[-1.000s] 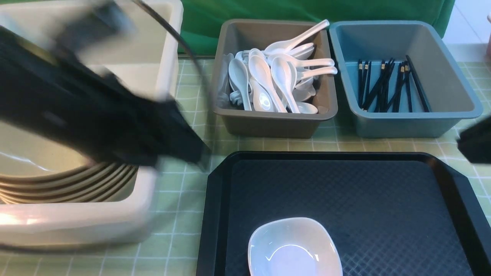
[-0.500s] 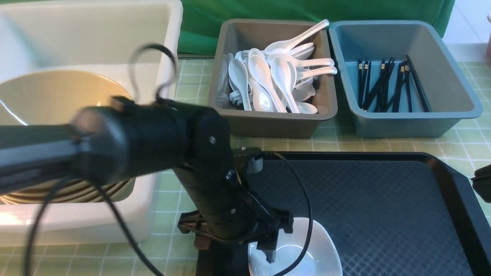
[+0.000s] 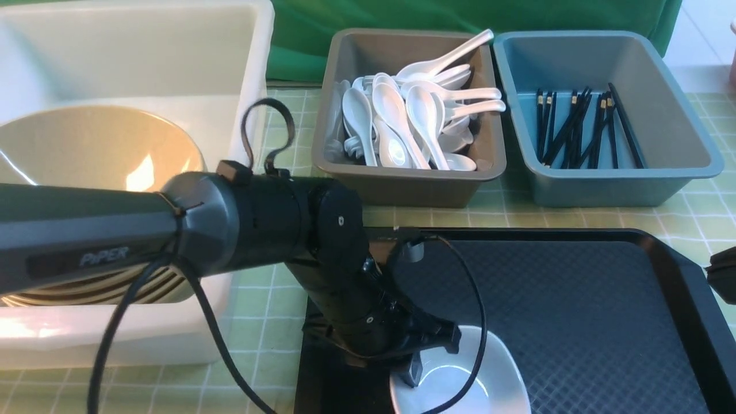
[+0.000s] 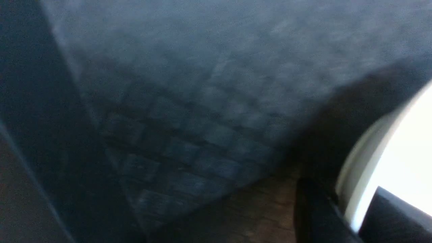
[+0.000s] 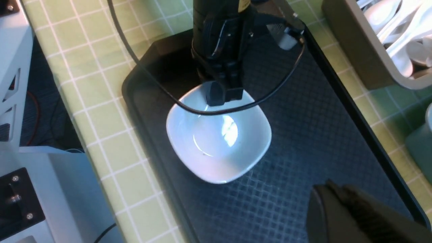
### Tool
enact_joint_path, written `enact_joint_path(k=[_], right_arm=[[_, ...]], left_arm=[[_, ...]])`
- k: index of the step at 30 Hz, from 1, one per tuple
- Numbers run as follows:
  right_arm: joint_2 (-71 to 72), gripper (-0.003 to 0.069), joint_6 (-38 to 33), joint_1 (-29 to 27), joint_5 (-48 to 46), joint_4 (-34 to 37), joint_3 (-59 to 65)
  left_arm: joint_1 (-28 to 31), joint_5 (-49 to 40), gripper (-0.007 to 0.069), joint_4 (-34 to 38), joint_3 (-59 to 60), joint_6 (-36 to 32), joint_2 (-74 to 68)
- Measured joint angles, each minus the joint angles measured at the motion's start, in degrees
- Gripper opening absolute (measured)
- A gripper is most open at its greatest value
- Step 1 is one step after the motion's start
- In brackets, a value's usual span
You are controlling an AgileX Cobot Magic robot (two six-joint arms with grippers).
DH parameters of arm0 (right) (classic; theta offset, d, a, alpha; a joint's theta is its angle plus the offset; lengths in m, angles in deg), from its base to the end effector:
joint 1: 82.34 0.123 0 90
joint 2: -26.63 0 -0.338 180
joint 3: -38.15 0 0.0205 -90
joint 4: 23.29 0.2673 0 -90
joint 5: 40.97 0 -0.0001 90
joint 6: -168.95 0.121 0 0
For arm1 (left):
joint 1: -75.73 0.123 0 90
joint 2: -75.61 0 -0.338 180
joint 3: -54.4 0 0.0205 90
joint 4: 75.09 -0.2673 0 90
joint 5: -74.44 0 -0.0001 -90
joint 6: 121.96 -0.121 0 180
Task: On green table put chopsticks spoon bowls plates into blue grey white boxes.
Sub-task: 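Grasp the small white bowl on the black tray by its rim with the left gripper, then place the white bowl into the white bin with the other dishes with the left gripper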
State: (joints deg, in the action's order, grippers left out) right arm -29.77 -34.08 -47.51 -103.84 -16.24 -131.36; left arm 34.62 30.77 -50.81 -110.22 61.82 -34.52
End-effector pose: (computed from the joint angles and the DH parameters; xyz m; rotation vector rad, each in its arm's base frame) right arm 0.1101 0.0928 0.4516 -1.0934 1.9895 0.2630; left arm 0.2582 -0.2710 0.1889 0.5599 2.9888 -0.5632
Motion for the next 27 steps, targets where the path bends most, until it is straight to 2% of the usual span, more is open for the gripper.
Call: enact_joint_path(k=[2,8,11,12,13,16,19,22,24,25,27], right_arm=[[0.0,0.0048,-0.19,0.0,0.0,0.04,0.0],[0.05,0.0048,-0.59,0.0,1.34,0.58,0.0],[-0.67,0.0048,-4.0,0.0,3.49,3.88,0.0],[-1.42,0.0048,-6.71,0.0,4.4,6.04,0.0],[-1.59,0.0048,-7.21,0.0,4.55,6.86,0.0],[-5.17,0.0048,-16.01,0.0,7.13,14.29,0.0],[-8.74,0.0048,-20.98,0.0,10.64,20.52,-0.07],[-13.29,0.0048,-22.9,0.0,14.3,23.63,-2.59],[-14.94,0.0048,-23.69,0.0,15.28,24.15,-4.38],[-16.98,0.0048,-24.06,0.0,16.05,24.74,-6.79],[-18.96,0.0048,-24.14,0.0,16.56,25.97,-10.28]], left_arm=[[1.79,-1.42,0.0015,0.1,-1.54,-1.72,1.49],[11.82,-8.3,0.0015,-0.06,-11.53,-6.26,9.94],[18.5,-11.94,0.0015,0.34,-17.82,-7.31,15.45],[22.3,-13.79,0.0015,0.47,-20.51,-7.37,17.49],[22.87,-14.07,0.0015,0.47,-20.87,-7.37,18.15],[33.3,-18.74,0.0015,0.54,-24.98,-7.88,22.95],[43.2,-22.54,0.0015,0.0,-25.59,-9.37,26.21],[57.04,-24.96,0.0015,-1.79,-25.64,-10.18,28.32],[62.51,-24.84,0.0015,-1.98,-25.64,-9.64,28.4],[69.44,-24.52,0.0015,-1.98,-25.64,-8.47,28.25],[76.1,-24.2,0.0015,-2.05,-25.64,-6.2,27.52]])
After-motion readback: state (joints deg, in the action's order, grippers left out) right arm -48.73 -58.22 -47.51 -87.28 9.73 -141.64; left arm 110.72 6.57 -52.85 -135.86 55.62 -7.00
